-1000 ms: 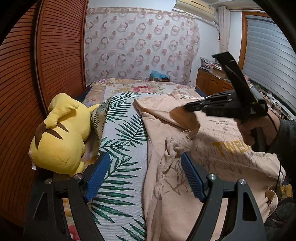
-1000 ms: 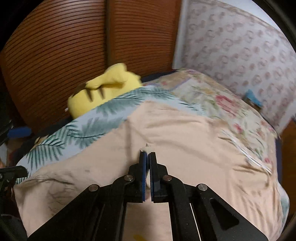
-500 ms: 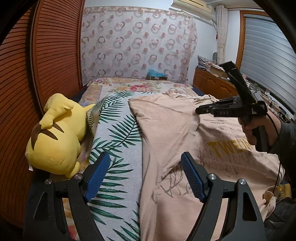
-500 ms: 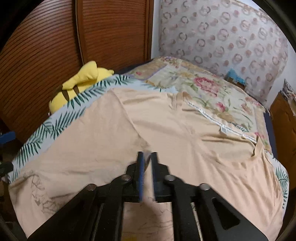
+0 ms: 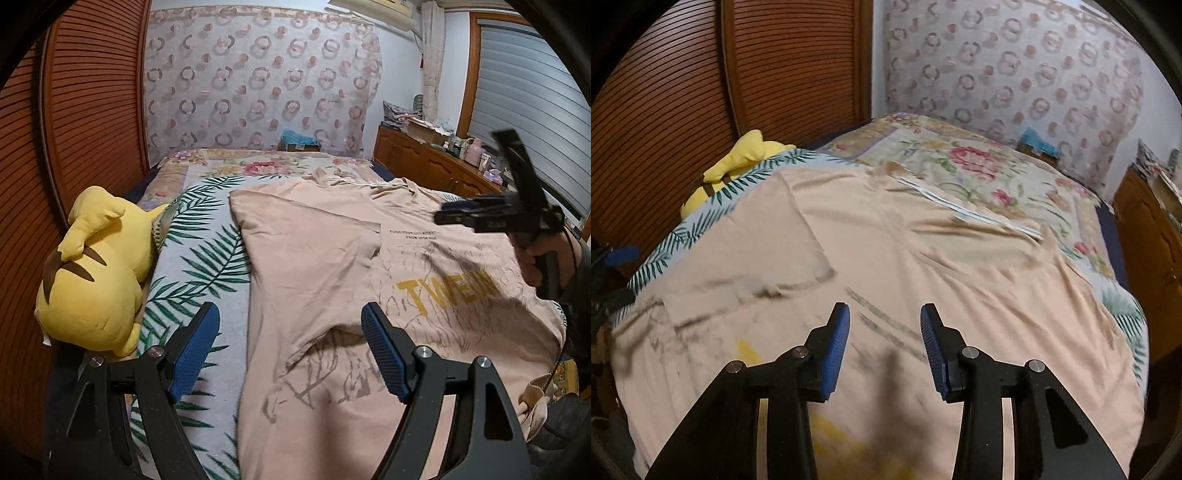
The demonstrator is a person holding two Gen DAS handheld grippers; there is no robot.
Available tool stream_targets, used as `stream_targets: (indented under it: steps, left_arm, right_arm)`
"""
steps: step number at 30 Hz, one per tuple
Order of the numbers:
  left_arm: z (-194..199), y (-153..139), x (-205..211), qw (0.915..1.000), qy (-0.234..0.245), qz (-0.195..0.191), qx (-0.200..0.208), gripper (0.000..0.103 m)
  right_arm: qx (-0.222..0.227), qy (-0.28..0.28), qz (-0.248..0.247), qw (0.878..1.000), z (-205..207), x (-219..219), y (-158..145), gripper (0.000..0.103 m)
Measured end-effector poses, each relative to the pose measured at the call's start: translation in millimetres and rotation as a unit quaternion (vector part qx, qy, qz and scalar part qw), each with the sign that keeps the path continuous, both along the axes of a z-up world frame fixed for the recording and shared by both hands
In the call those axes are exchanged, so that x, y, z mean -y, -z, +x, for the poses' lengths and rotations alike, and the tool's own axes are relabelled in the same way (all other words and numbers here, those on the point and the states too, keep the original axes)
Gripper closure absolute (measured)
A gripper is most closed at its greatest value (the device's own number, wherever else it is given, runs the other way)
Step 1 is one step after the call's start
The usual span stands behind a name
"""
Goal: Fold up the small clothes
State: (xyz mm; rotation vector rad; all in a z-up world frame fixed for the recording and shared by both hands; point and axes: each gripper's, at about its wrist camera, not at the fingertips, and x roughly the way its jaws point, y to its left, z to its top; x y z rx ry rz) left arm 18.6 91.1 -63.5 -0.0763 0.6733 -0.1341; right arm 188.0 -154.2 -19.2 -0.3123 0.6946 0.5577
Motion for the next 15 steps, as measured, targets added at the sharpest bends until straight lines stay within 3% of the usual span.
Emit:
stream_targets:
  steps: [15]
  left_arm:
    - [23, -18, 60, 0.9984, 0.049, 0.029, 0.006, 0.023]
  right_arm:
    - [0.054, 0.116, 0.032, 0.991, -92, 144, -7, 0.061]
